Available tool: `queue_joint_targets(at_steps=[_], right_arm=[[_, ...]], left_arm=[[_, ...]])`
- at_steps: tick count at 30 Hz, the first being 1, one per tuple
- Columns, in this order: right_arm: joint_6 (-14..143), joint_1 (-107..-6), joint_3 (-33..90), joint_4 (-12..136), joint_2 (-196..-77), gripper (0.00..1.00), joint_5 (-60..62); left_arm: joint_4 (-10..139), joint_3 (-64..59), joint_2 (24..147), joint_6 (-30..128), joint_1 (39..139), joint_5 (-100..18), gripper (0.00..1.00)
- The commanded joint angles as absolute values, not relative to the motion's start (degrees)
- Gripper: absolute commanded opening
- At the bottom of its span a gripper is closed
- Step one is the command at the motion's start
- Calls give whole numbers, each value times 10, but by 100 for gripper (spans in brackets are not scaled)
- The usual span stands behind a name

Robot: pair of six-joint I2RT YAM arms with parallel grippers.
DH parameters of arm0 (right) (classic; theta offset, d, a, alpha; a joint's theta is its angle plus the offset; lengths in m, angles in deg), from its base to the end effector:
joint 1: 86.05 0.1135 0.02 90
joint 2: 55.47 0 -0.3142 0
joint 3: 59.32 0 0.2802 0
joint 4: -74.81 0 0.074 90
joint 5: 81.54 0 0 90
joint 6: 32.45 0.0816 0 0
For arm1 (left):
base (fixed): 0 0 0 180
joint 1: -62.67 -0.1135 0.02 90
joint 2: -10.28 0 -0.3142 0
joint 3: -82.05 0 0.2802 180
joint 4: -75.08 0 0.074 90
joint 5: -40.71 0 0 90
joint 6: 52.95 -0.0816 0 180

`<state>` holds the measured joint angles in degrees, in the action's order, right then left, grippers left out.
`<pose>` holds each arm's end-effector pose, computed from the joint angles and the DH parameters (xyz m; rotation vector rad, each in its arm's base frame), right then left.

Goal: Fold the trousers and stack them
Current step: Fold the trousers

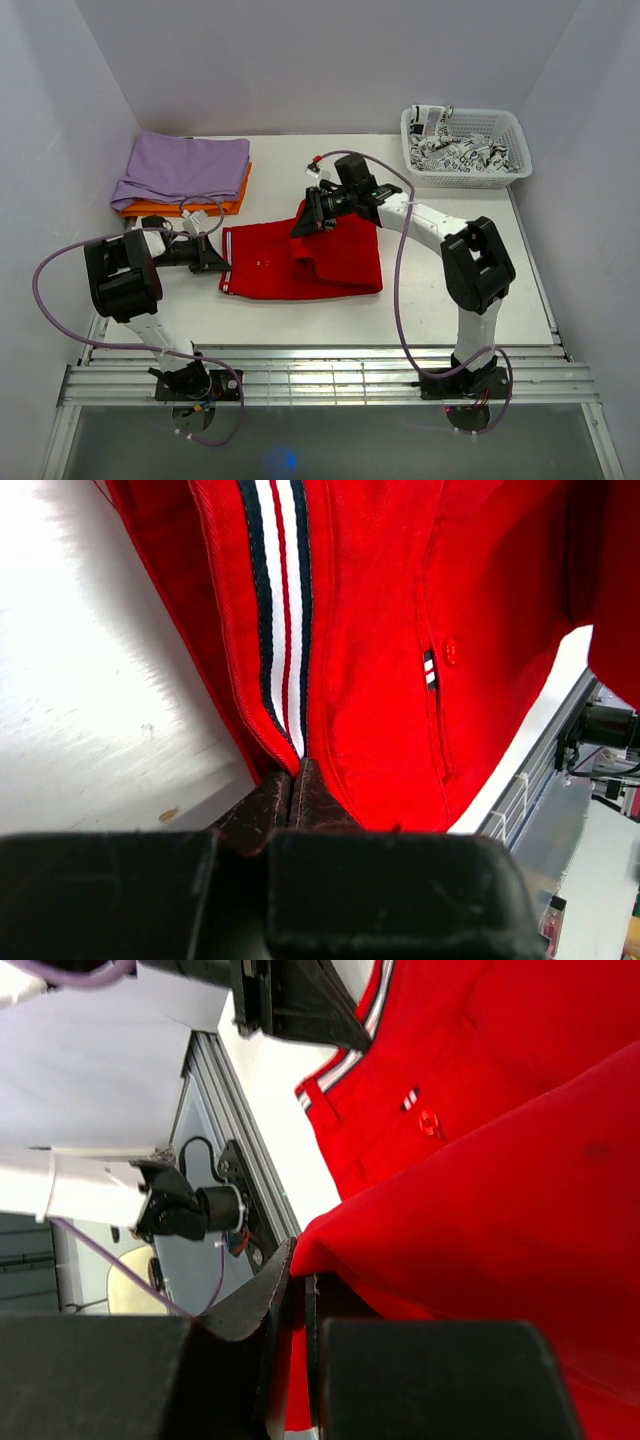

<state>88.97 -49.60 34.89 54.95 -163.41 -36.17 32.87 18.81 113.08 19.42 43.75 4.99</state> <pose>0.3673 0.3426 0.2729 -0.6090 2.2843 1.4775 0.3271 0.0421 0.1210 0.0635 2.4776 -1.1497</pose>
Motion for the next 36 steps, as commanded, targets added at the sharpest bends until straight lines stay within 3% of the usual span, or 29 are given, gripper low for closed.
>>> queue_joint_targets(at_steps=[1,8,36], right_arm=[[939,-477,412,616,-1661,8,-345],[971,-447,478,635,-1738,8,-325],[1051,-355,555,711,-1861,8,-300]], left_arm=[[362,200,1128,215,447,71,0],[390,211,1164,256,448,113,0],[428,232,1167,276,448,121,0]])
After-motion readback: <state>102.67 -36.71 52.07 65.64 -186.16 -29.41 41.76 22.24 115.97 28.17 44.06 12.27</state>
